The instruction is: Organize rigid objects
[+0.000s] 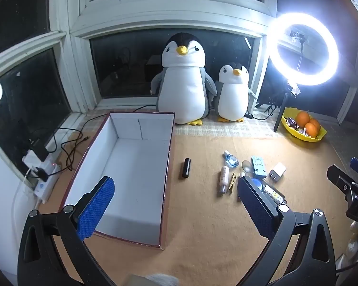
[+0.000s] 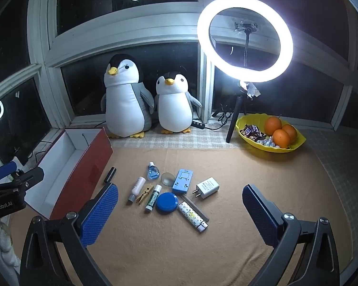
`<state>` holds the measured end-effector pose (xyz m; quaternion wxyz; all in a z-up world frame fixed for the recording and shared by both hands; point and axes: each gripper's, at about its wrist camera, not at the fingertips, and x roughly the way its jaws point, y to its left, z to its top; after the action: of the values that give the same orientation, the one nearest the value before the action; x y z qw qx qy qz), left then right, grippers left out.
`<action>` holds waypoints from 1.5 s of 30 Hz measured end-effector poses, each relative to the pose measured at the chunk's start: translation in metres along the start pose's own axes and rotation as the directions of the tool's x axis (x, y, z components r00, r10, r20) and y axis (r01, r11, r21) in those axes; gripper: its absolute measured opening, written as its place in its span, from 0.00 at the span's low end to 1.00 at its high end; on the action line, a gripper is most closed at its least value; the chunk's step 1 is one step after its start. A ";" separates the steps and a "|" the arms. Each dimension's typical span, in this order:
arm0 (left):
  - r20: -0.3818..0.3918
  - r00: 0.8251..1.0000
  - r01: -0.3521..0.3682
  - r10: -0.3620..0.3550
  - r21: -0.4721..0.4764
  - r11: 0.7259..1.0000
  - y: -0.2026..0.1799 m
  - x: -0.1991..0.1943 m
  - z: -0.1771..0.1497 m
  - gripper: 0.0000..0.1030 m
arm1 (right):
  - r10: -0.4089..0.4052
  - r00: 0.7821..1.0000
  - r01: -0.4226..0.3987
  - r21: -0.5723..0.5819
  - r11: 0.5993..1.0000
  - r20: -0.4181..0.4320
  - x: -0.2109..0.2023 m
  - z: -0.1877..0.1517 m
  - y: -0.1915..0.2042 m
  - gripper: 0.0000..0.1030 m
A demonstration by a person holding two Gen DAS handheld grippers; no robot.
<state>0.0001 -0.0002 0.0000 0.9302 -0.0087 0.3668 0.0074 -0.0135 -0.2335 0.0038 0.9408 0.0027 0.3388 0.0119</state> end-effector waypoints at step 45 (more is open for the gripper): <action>0.005 1.000 -0.010 0.010 -0.012 1.000 0.002 0.000 -0.002 0.99 | 0.008 1.000 -0.008 0.002 1.000 -0.019 0.006 -0.004 -0.002 1.00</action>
<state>-0.0011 0.0017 -0.0016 0.9310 -0.0124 0.3644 0.0143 -0.0112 -0.2350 -0.0028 0.9374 0.0047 0.3479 0.0156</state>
